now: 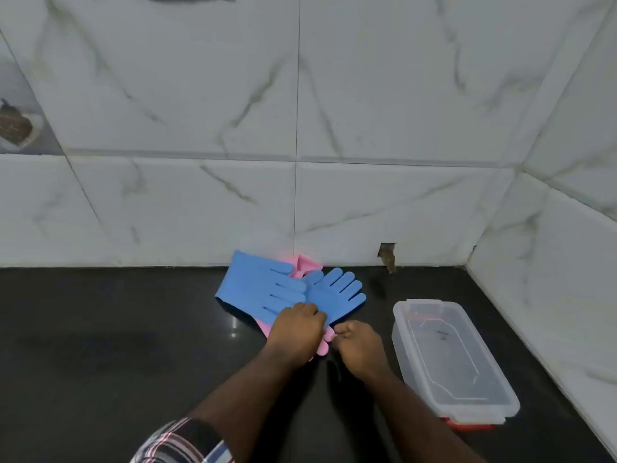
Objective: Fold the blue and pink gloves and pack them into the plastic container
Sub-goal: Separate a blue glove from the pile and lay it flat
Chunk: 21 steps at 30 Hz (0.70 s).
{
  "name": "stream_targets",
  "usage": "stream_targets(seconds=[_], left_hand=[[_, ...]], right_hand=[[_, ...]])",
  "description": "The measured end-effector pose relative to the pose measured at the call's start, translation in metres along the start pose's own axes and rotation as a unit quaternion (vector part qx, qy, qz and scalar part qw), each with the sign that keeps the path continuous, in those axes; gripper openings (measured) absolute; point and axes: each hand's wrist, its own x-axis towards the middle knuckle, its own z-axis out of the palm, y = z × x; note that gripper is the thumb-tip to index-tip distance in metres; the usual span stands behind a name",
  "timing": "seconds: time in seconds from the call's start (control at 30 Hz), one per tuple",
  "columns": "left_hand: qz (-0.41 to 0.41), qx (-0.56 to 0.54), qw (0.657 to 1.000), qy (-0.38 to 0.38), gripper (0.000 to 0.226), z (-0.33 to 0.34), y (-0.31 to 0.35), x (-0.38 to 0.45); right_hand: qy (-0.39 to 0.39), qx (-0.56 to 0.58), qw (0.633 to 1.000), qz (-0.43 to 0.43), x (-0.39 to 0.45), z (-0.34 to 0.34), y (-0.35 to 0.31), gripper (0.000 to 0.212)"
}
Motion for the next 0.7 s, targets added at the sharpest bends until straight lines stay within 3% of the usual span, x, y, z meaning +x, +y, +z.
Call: stream_targets(seconds=[0.2, 0.27, 0.37, 0.43, 0.47, 0.53, 0.6, 0.67, 0.7], left_hand=[[-0.039, 0.015, 0.996, -0.08, 0.032, 0.008, 0.002, 0.031], [-0.08, -0.033, 0.996, -0.039, 0.013, 0.005, 0.003, 0.04], [-0.142, -0.184, 0.969, 0.088, 0.019, -0.017, 0.003, 0.05], [-0.183, -0.326, 0.918, 0.134, 0.019, -0.041, -0.002, 0.052], [-0.209, -0.411, 0.874, 0.157, 0.017, -0.053, -0.007, 0.052], [-0.268, -0.579, 0.749, 0.177, 0.014, -0.064, -0.016, 0.045], [-0.309, -0.687, 0.644, 0.132, 0.015, -0.057, -0.026, 0.025], [-0.354, -0.691, 0.629, 0.042, 0.009, -0.034, -0.036, -0.005], [-0.38, -0.656, 0.652, 0.005, 0.015, -0.019, -0.042, -0.021]], right_hand=[[0.011, 0.065, 0.998, 0.014, 0.017, 0.004, 0.011, 0.011], [0.018, 0.09, 0.995, 0.025, 0.02, 0.004, 0.017, 0.01], [0.035, 0.14, 0.989, 0.037, 0.023, 0.003, 0.022, 0.017], [0.056, 0.169, 0.983, 0.034, 0.021, 0.001, 0.018, 0.013], [0.073, 0.179, 0.981, 0.026, 0.02, 0.0, 0.015, 0.008], [0.106, 0.202, 0.973, 0.016, 0.016, -0.001, 0.011, 0.014], [0.125, 0.238, 0.963, 0.017, 0.012, -0.002, 0.01, 0.02], [0.115, 0.264, 0.957, 0.027, 0.007, -0.004, 0.013, 0.022], [0.104, 0.255, 0.961, 0.034, 0.004, -0.004, 0.016, 0.02]])
